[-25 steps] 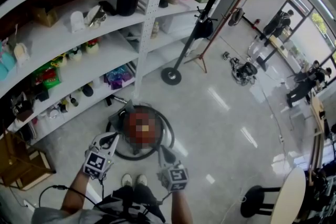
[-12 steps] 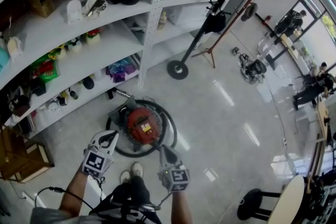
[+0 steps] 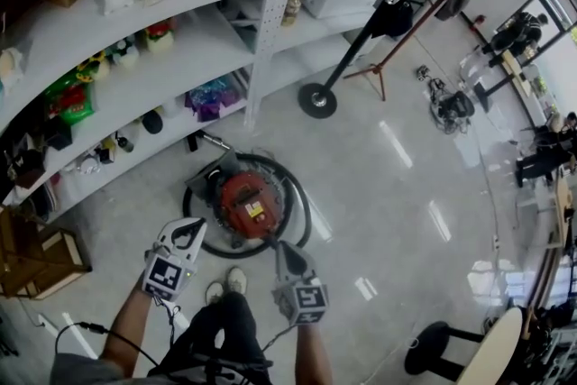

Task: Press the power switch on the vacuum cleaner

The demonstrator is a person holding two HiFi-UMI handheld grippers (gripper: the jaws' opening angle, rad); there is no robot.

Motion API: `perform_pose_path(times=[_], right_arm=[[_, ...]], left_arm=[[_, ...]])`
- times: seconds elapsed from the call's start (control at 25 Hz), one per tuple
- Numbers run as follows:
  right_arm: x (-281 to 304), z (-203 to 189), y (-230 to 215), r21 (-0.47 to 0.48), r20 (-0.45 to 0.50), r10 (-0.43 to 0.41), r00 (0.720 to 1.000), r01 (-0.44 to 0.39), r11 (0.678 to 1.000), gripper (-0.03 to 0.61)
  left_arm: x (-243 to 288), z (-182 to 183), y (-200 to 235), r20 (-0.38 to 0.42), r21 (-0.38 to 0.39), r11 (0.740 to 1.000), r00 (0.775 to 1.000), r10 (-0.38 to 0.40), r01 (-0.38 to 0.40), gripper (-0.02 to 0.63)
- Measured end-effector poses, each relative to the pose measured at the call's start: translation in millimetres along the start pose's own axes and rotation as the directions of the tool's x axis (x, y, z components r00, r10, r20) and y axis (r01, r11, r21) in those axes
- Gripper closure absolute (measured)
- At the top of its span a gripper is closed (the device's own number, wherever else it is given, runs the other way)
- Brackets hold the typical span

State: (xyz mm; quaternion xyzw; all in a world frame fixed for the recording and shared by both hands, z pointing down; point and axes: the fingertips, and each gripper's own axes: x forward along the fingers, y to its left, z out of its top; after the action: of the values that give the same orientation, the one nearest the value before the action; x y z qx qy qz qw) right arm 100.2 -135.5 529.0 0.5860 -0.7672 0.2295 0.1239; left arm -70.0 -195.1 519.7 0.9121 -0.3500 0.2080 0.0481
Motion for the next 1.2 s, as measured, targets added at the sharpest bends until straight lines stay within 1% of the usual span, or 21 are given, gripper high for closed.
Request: perform_pose_path(times=[0.36, 0.84, 1.2], right_arm=[[34.4, -39.5, -11.5, 0.016, -0.055, 0.039, 0.998, -0.038, 0.999, 0.566], [68.7, -84.3, -33.4, 0.040, -0.091, 0.044, 0.995, -0.040, 0.998, 0.566], [91.0, -117.6, -49.1, 0.045, -0.105, 0.053, 0.993, -0.048, 0.998, 0.566]], left_arm=[[23.6, -26.6, 2.3, -0.015, -0.012, 1.000, 1.000, -0.005, 0.004, 0.606], [58.2, -73.4, -3.5, -0.049, -0.029, 0.999, 0.999, -0.019, 0.017, 0.607], [78.2, -111.8, -8.1, -0.066, -0.062, 0.998, 0.998, -0.019, 0.015, 0.606]])
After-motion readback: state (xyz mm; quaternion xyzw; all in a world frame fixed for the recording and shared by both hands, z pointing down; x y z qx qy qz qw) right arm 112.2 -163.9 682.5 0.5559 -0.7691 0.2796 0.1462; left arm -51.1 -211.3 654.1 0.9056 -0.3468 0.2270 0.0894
